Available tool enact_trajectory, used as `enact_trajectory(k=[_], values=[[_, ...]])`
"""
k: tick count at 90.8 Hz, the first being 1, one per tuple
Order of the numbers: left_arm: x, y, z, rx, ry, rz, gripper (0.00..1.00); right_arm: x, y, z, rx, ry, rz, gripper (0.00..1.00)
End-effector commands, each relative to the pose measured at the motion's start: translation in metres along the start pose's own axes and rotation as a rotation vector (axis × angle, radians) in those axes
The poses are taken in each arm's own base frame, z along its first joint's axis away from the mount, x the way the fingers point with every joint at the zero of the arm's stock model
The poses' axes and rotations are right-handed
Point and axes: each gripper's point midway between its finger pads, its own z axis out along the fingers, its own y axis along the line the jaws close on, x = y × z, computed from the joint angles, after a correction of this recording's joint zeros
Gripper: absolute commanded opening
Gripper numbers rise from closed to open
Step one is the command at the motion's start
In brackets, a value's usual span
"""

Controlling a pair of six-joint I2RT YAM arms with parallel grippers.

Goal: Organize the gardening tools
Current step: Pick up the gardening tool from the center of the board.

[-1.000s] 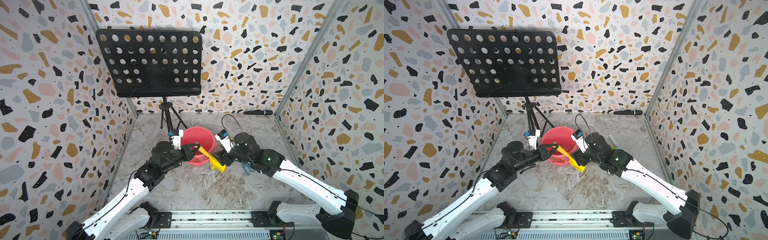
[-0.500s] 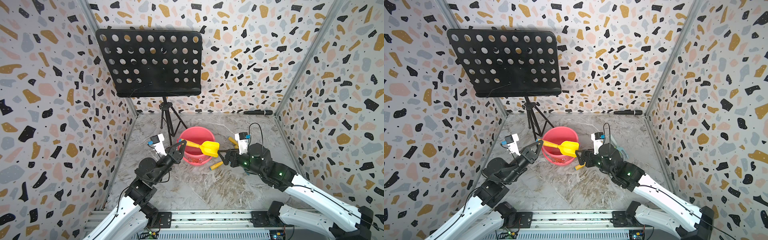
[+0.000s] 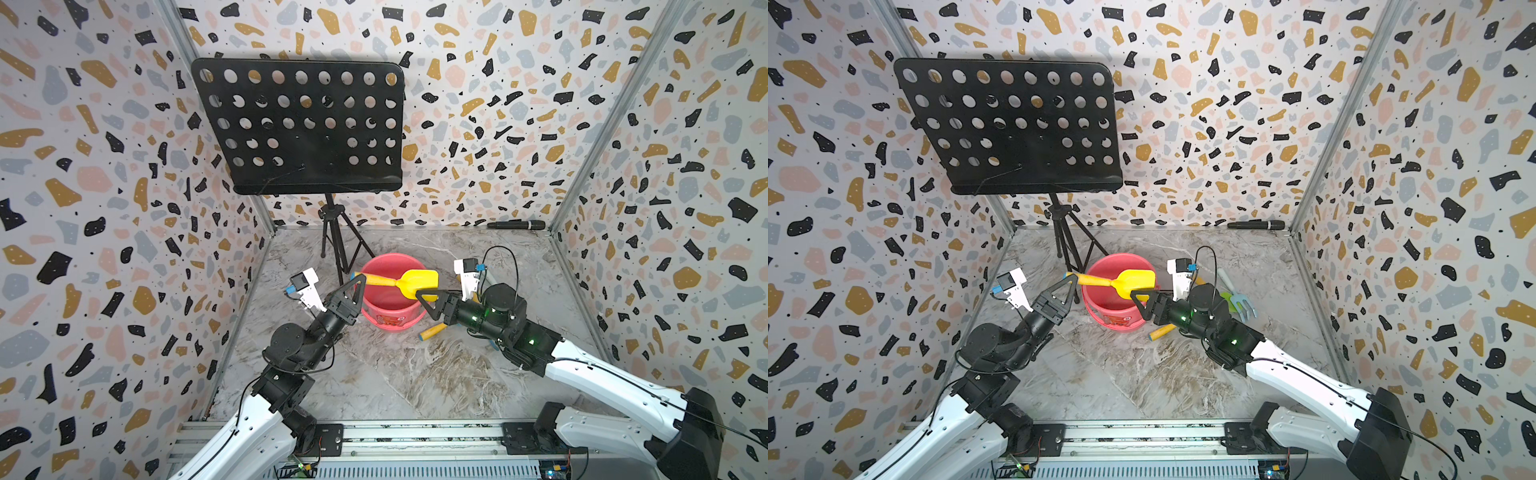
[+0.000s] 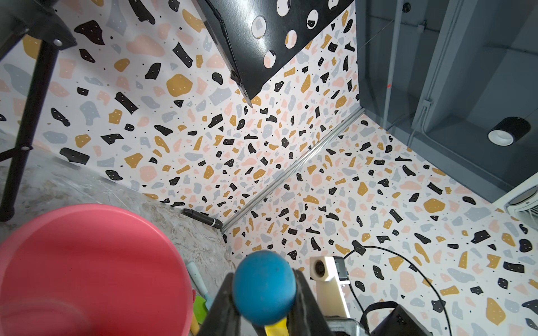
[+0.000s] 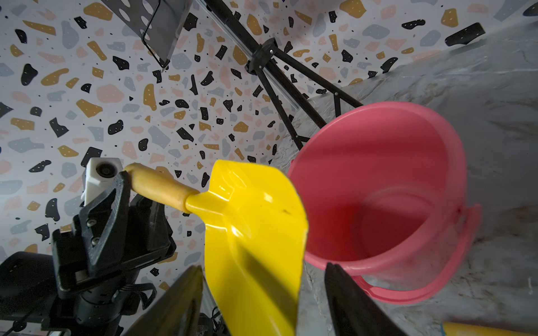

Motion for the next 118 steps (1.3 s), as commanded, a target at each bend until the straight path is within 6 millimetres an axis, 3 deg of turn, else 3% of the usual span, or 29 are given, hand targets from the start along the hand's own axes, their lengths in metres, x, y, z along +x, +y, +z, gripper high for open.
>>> enact_trajectory(k=[1,14,35,44,57,64,89,118], values=[[-0.013,-0.020,-0.002,0.095,-0.054,-0.043,0.00,-0.026,0.028,-0.003,-0.131,-0.106,0.005,0.70],[-0.011,-0.021,0.000,0.119,-0.054,-0.083,0.00,-0.031,0.031,0.002,-0.169,-0.133,0.017,0.57],[-0.006,-0.018,0.001,0.113,-0.032,-0.102,0.00,-0.033,0.029,0.020,-0.210,-0.086,0.042,0.00],[-0.007,-0.014,-0.002,0.090,-0.040,-0.088,0.24,-0.034,0.024,0.019,-0.158,-0.062,0.000,0.00],[-0.010,-0.006,-0.010,0.030,-0.048,-0.051,0.77,-0.045,0.020,0.003,-0.041,-0.068,-0.131,0.00],[-0.013,0.000,-0.017,-0.013,-0.063,-0.027,0.99,-0.053,0.016,-0.010,0.051,-0.066,-0.207,0.00],[-0.033,0.032,-0.051,-0.244,-0.155,0.054,0.99,-0.077,-0.004,-0.041,0.404,0.106,-0.492,0.00],[-0.043,0.059,-0.075,-0.459,-0.166,0.137,0.99,-0.070,-0.018,-0.023,0.544,0.403,-0.691,0.00]])
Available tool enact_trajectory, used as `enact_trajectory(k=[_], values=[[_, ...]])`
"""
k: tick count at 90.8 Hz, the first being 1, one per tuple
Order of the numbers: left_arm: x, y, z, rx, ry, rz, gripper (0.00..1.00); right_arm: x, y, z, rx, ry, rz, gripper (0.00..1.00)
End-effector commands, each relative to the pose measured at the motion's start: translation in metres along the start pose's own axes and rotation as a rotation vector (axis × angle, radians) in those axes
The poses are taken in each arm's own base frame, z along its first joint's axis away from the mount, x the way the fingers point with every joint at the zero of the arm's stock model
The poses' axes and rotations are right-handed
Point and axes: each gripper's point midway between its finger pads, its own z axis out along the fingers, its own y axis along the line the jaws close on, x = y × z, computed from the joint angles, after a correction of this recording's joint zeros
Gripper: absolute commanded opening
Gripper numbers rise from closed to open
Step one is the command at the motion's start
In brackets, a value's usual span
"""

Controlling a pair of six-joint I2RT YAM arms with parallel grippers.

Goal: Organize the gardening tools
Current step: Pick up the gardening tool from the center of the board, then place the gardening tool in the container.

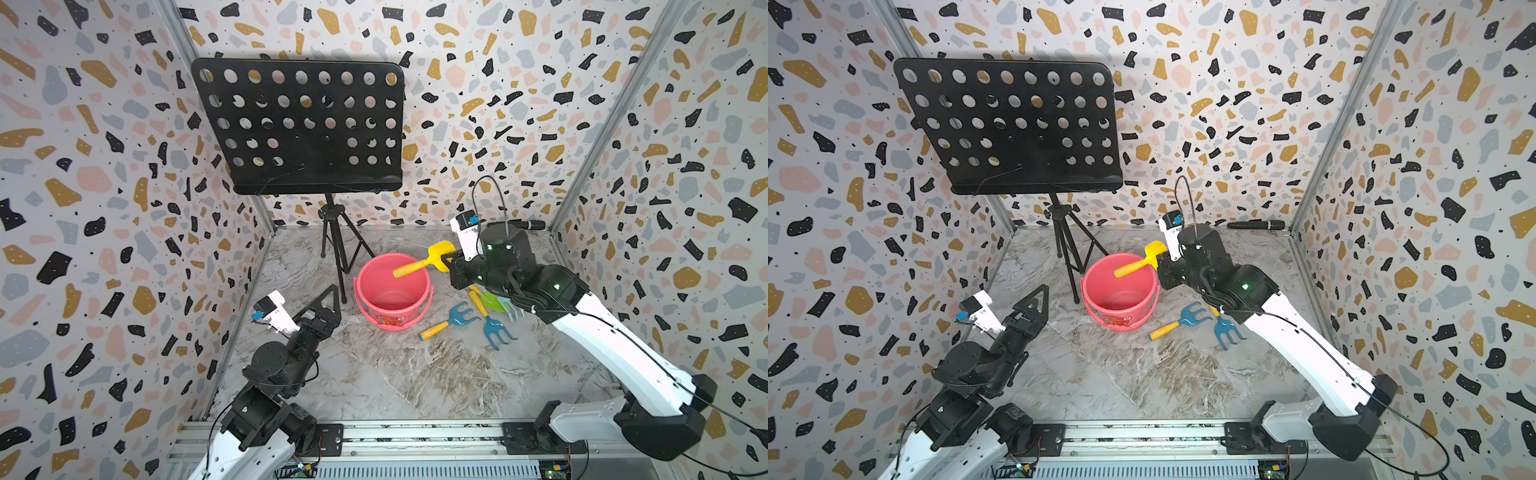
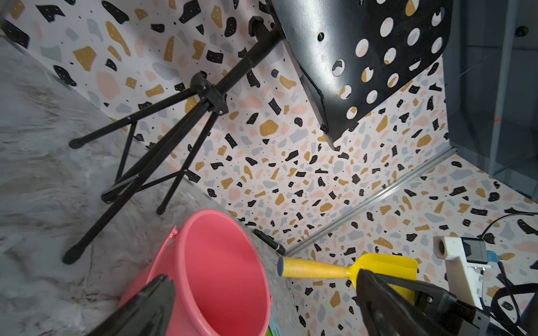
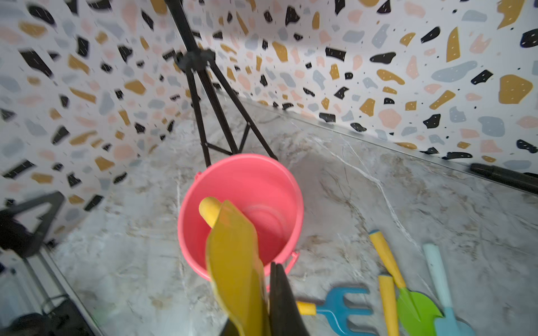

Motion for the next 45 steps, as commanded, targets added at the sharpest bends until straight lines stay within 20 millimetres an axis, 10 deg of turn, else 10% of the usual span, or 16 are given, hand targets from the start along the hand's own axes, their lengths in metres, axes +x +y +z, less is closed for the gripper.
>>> enact_trajectory(k=[1,45], values=[[-0.009,0.010,-0.005,-0.077,-0.027,0.057,0.99,0.023,-0.006,0.000,0.052,0.158,-0.146,0.00],[-0.003,0.020,-0.004,-0.122,-0.006,0.076,0.99,0.016,0.024,0.074,0.039,0.274,-0.374,0.00]])
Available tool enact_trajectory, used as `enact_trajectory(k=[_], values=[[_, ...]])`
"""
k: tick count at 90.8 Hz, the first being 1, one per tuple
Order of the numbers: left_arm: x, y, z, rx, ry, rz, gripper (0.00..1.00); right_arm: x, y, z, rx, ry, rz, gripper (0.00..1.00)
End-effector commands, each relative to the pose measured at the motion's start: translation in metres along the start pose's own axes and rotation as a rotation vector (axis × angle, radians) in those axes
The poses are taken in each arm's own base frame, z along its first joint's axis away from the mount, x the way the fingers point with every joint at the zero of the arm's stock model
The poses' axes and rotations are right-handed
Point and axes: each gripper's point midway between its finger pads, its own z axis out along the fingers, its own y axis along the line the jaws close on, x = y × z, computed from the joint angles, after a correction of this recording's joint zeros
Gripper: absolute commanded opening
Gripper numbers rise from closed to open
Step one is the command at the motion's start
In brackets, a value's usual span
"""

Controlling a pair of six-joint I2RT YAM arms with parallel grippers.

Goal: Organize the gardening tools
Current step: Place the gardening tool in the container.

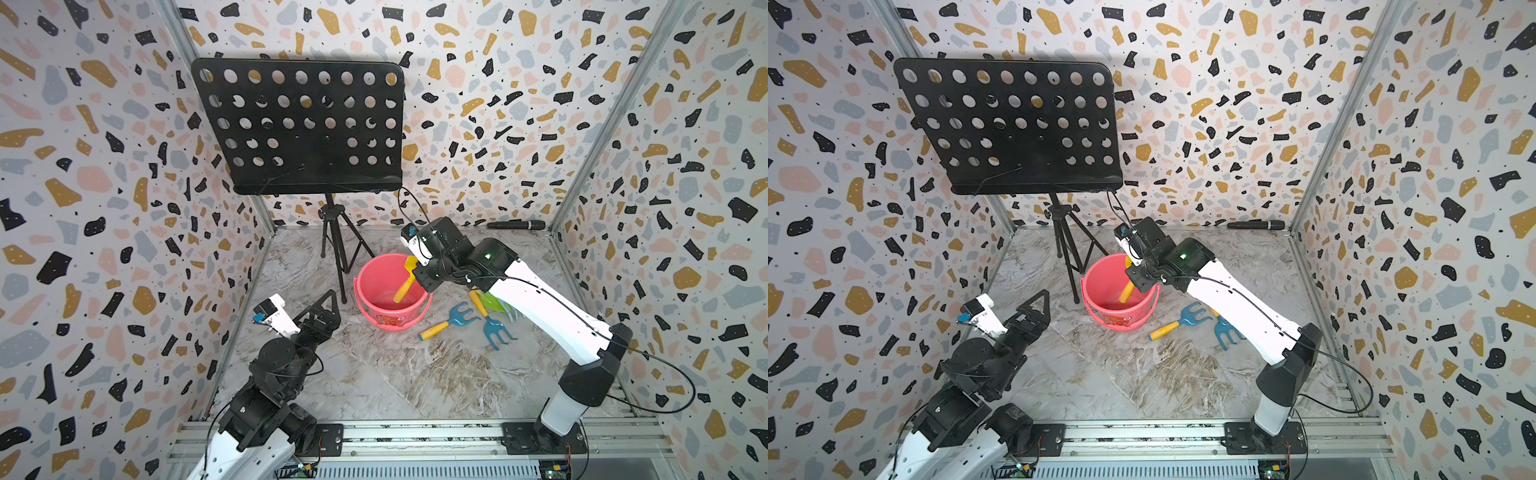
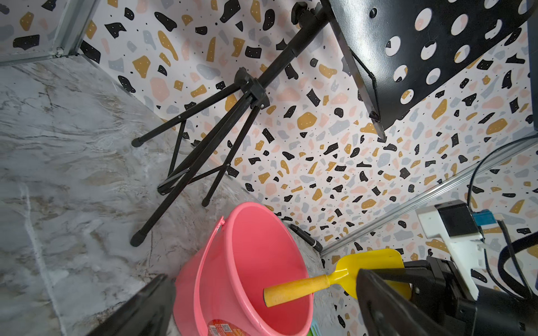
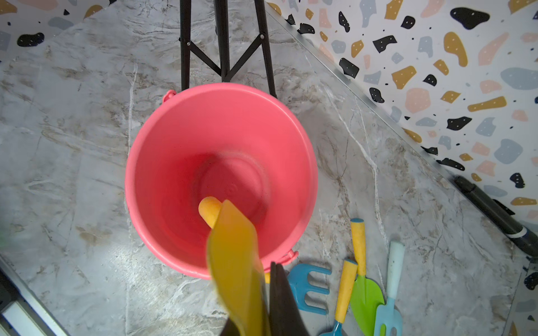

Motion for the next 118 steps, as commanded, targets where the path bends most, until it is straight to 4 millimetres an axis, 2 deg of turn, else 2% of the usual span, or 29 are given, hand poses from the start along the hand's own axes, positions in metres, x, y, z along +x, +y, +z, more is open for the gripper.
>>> enact_trajectory(k=[1,28,62,72,95,118], values=[[-0.012,-0.007,-0.003,0.009,-0.031,0.010,0.99,-0.008,-0.002,-0.002,0.018,-0.003,-0.063,0.00],[-0.011,-0.004,-0.003,-0.004,-0.031,0.016,1.00,0.003,0.005,0.056,0.029,0.097,-0.117,0.00],[-0.012,-0.004,-0.003,-0.008,-0.032,0.027,1.00,0.014,0.008,0.100,0.051,0.155,-0.152,0.00],[-0.014,-0.005,-0.004,-0.010,-0.037,0.031,1.00,0.019,0.009,0.109,0.057,0.174,-0.155,0.01],[-0.016,-0.006,-0.006,-0.012,-0.043,0.036,0.99,0.025,0.010,0.120,0.060,0.197,-0.150,0.12],[-0.018,-0.005,-0.007,-0.016,-0.049,0.042,0.99,0.025,0.011,0.122,0.059,0.194,-0.142,0.27]])
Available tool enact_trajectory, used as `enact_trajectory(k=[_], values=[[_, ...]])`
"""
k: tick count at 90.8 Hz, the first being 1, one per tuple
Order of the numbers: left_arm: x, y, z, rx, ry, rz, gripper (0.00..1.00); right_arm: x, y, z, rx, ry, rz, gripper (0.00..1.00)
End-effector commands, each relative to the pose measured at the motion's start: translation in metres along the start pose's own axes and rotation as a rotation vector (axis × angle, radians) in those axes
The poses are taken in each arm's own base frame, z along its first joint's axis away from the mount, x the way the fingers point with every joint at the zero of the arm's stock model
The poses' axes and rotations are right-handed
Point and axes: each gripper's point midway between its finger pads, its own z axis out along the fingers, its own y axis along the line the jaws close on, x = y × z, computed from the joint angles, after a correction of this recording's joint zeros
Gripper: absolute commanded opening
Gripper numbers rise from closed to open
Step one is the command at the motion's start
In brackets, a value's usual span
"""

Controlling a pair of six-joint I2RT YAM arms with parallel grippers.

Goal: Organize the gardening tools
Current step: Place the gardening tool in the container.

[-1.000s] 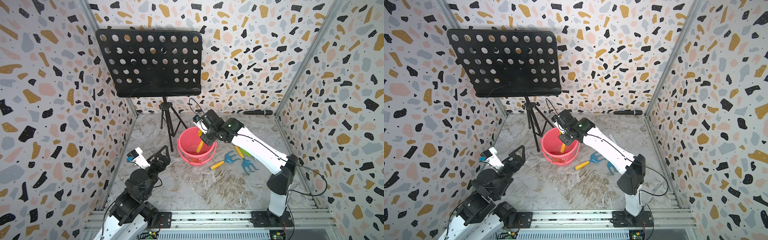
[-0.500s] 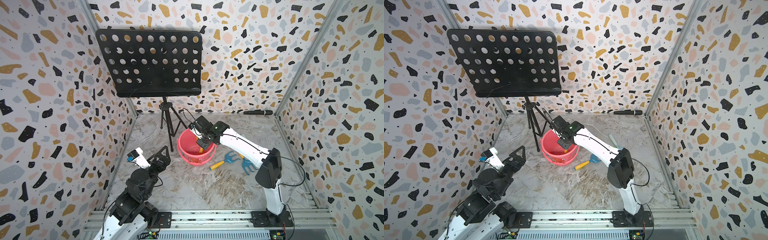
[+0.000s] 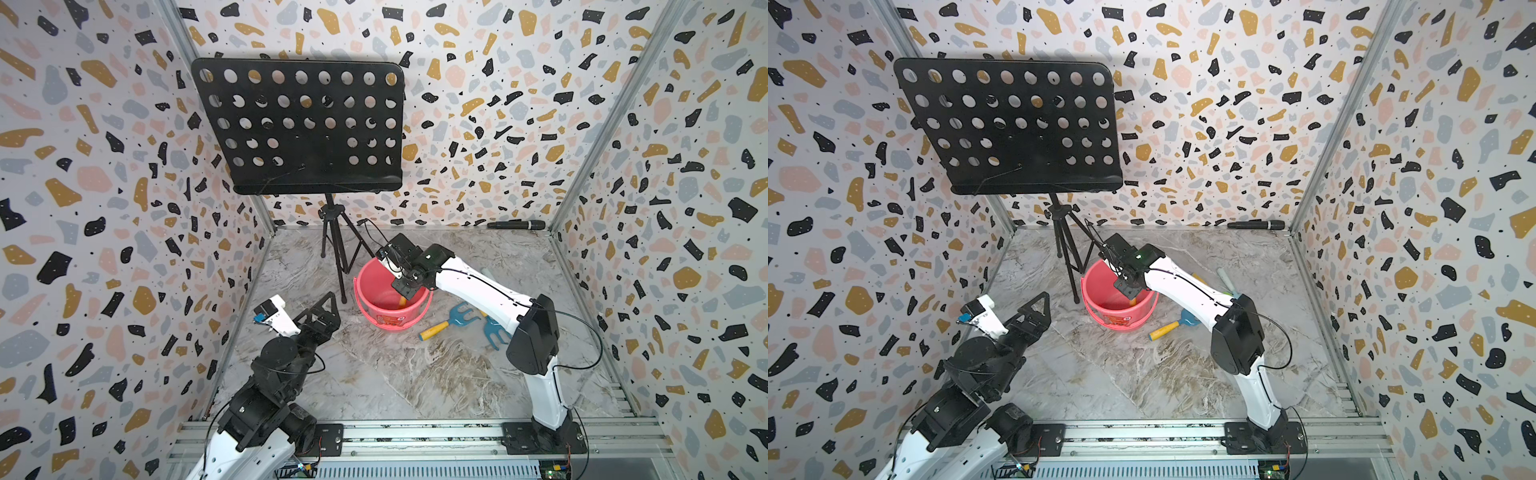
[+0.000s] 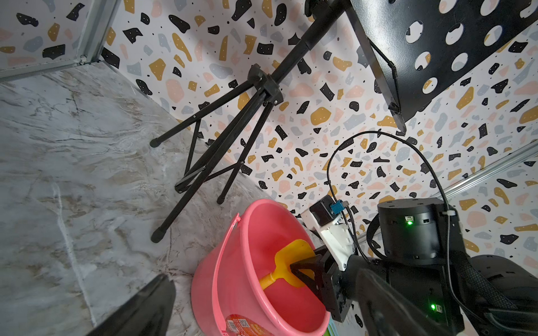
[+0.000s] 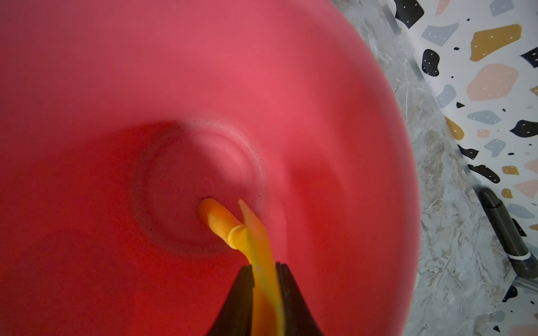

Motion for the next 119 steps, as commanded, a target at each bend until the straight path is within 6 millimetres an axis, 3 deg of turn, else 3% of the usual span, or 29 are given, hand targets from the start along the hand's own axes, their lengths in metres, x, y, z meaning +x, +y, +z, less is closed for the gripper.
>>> enact_trajectory(k=[1,31,50,83,101,119], values=[[-0.020,-0.014,-0.007,0.032,-0.054,0.002,0.99,-0.013,-0.005,-0.013,0.015,-0.045,0.014,0.28],[-0.019,-0.012,-0.007,0.025,-0.053,0.001,1.00,-0.020,-0.008,-0.034,-0.002,-0.093,0.038,0.54],[-0.020,-0.011,-0.008,0.026,-0.054,0.003,0.99,-0.027,-0.012,-0.058,-0.010,-0.146,0.070,0.73],[-0.018,-0.009,-0.007,0.018,-0.051,0.011,0.99,-0.037,-0.023,-0.105,-0.013,-0.246,0.126,0.87],[-0.018,-0.007,-0.009,0.003,-0.046,0.022,0.99,-0.028,-0.050,-0.135,0.099,-0.269,0.205,0.93],[-0.017,-0.006,-0.008,-0.004,-0.042,0.024,0.99,0.001,-0.082,-0.160,0.233,-0.269,0.313,1.00]])
